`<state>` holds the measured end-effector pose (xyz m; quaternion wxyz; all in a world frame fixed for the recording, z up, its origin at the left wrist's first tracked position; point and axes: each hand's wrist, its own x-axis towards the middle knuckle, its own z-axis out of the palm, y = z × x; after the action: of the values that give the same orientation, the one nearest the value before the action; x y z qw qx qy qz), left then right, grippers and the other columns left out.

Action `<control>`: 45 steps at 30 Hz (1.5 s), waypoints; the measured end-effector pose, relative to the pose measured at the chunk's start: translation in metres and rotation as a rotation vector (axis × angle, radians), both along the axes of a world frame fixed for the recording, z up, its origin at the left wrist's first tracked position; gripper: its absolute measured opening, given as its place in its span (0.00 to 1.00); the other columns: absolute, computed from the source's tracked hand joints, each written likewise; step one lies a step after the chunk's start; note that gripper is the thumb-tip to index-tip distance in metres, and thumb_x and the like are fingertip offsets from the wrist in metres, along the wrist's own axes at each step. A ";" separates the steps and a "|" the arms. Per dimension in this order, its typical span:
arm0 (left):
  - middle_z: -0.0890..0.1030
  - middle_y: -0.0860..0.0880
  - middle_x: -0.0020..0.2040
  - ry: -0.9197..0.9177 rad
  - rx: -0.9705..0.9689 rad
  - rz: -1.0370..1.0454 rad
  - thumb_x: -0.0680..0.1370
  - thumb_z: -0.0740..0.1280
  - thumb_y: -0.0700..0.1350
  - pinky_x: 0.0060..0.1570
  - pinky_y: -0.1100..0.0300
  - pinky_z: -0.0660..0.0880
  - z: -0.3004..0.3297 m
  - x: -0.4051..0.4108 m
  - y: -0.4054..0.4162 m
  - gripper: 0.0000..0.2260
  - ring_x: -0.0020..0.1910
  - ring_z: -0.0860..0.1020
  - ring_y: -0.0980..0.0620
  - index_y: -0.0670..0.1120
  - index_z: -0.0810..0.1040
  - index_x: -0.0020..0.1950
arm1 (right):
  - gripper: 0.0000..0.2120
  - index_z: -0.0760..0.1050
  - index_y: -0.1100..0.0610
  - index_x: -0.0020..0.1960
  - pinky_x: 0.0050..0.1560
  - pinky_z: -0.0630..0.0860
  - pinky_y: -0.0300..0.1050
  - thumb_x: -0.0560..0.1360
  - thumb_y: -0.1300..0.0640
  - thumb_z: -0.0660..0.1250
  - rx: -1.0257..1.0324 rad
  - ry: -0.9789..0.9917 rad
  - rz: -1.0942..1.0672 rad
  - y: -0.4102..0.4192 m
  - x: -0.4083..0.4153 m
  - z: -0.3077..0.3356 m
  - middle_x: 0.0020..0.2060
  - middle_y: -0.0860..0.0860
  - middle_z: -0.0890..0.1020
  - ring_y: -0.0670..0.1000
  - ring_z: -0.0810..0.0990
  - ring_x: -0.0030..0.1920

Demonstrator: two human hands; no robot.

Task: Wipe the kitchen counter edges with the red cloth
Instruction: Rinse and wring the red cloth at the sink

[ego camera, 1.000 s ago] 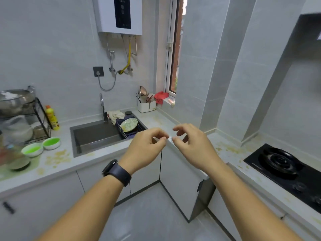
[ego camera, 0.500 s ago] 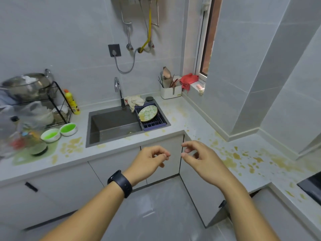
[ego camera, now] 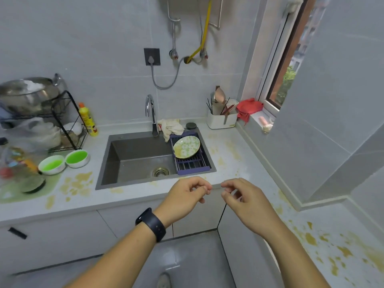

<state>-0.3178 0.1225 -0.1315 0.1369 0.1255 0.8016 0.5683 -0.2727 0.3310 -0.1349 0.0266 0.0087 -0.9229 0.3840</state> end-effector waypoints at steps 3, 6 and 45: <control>0.85 0.52 0.48 -0.017 0.002 -0.011 0.82 0.65 0.44 0.45 0.61 0.76 -0.007 -0.049 -0.006 0.08 0.43 0.85 0.51 0.52 0.84 0.51 | 0.07 0.79 0.39 0.56 0.52 0.77 0.42 0.80 0.48 0.67 0.032 -0.003 -0.011 -0.005 -0.045 -0.003 0.49 0.38 0.80 0.42 0.79 0.49; 0.85 0.52 0.47 -0.029 0.008 -0.056 0.81 0.66 0.44 0.43 0.64 0.75 -0.010 -0.101 -0.005 0.08 0.43 0.84 0.52 0.52 0.84 0.50 | 0.06 0.78 0.37 0.55 0.53 0.78 0.44 0.80 0.47 0.65 0.074 -0.040 -0.040 -0.008 -0.092 -0.004 0.50 0.35 0.79 0.40 0.78 0.49; 0.85 0.56 0.47 -0.208 -0.251 0.028 0.84 0.62 0.46 0.38 0.69 0.73 -0.074 -0.480 0.139 0.10 0.39 0.82 0.59 0.55 0.82 0.55 | 0.21 0.77 0.51 0.69 0.62 0.71 0.57 0.81 0.45 0.57 0.746 -0.340 -0.189 0.291 -0.653 -0.113 0.68 0.57 0.71 0.61 0.64 0.69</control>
<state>-0.7973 0.2611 -0.2055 0.2255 0.0367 0.8496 0.4754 -0.9259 0.6222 -0.2478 -0.0962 -0.1304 -0.9867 0.0154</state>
